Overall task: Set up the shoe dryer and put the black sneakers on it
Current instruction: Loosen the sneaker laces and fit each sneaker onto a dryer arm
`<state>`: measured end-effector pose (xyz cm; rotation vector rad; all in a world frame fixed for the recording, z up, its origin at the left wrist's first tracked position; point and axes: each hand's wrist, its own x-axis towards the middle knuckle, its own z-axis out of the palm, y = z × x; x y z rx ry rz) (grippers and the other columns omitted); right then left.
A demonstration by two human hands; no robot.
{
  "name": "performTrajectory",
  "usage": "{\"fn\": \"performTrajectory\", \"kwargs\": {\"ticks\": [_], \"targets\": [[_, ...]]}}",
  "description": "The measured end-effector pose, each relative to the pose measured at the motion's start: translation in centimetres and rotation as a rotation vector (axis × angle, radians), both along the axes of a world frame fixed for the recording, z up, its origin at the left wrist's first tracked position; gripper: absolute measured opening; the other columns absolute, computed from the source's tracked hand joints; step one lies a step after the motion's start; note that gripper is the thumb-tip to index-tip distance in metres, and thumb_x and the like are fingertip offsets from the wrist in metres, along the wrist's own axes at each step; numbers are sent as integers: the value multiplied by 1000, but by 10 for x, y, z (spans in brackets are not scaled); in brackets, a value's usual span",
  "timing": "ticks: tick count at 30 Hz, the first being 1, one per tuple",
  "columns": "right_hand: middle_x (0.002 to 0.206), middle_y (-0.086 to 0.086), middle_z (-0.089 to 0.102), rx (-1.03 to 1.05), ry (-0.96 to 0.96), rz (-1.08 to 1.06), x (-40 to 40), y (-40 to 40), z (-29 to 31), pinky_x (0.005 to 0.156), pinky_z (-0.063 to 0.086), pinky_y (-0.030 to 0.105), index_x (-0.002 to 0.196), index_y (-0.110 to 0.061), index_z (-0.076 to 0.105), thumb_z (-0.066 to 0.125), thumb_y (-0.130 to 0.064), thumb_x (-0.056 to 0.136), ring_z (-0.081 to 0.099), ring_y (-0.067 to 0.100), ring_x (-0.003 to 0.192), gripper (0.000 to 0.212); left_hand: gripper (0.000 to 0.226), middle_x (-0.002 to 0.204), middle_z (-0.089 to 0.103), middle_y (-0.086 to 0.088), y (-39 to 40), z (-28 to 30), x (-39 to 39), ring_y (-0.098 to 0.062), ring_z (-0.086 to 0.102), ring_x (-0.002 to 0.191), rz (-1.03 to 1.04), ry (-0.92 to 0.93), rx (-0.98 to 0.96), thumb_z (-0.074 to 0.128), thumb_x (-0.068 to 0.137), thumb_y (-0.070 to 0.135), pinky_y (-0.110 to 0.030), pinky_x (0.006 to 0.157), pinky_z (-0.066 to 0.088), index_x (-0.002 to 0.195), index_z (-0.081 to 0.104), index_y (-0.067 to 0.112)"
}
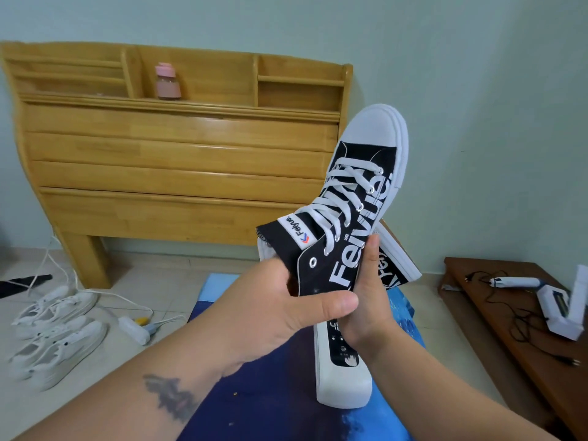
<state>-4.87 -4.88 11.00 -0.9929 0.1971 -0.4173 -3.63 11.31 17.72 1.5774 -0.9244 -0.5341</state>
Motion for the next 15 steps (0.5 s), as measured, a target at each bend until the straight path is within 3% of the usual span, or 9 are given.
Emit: {"fn": "performTrajectory", "kwargs": {"ticks": [3, 6, 9, 12, 15], "targets": [[123, 5, 72, 4, 11, -3, 1, 1, 3, 97, 49, 43, 116, -27, 73, 56, -80, 60, 68, 22, 113, 80, 40, 109, 71, 18, 3, 3, 0, 2, 65, 101, -8, -20, 37, 77, 72, 35, -21, 86, 47, 111, 65, 38], [122, 3, 73, 61, -13, -54, 1, -6, 7, 88, 55, 36, 120, -25, 69, 56, -79, 58, 70, 20, 109, 84, 30, 87, 77, 10, 16, 13, 8, 1, 69, 73, 85, -84, -19, 81, 66, 39, -10, 62, 48, 93, 72, 29], [125, -1, 71, 121, -38, -56, 0, -14, 9, 94, 52, 37, 127, -28, 64, 52, -79, 63, 68, 18, 114, 83, 34, 71, 74, 2, 27, 17, 17, -3, 68, 58, 324, -268, -57, 71, 67, 52, -14, 49, 45, 79, 62, 21], [126, -4, 71, 173, -41, -65, 1, -17, 7, 100, 47, 41, 128, -33, 64, 53, -81, 63, 67, 18, 115, 82, 33, 70, 67, 4, 30, 7, 22, -3, 56, 53, 515, -453, -26, 57, 76, 56, -14, 50, 40, 78, 53, 24], [120, -10, 73, 184, -69, -85, 2, -19, 4, 91, 49, 36, 115, -40, 70, 52, -82, 64, 70, 11, 108, 68, 31, 82, 64, 24, 30, -7, 22, 4, 59, 65, 415, -395, 107, 60, 77, 63, -10, 59, 42, 87, 51, 34]]}}
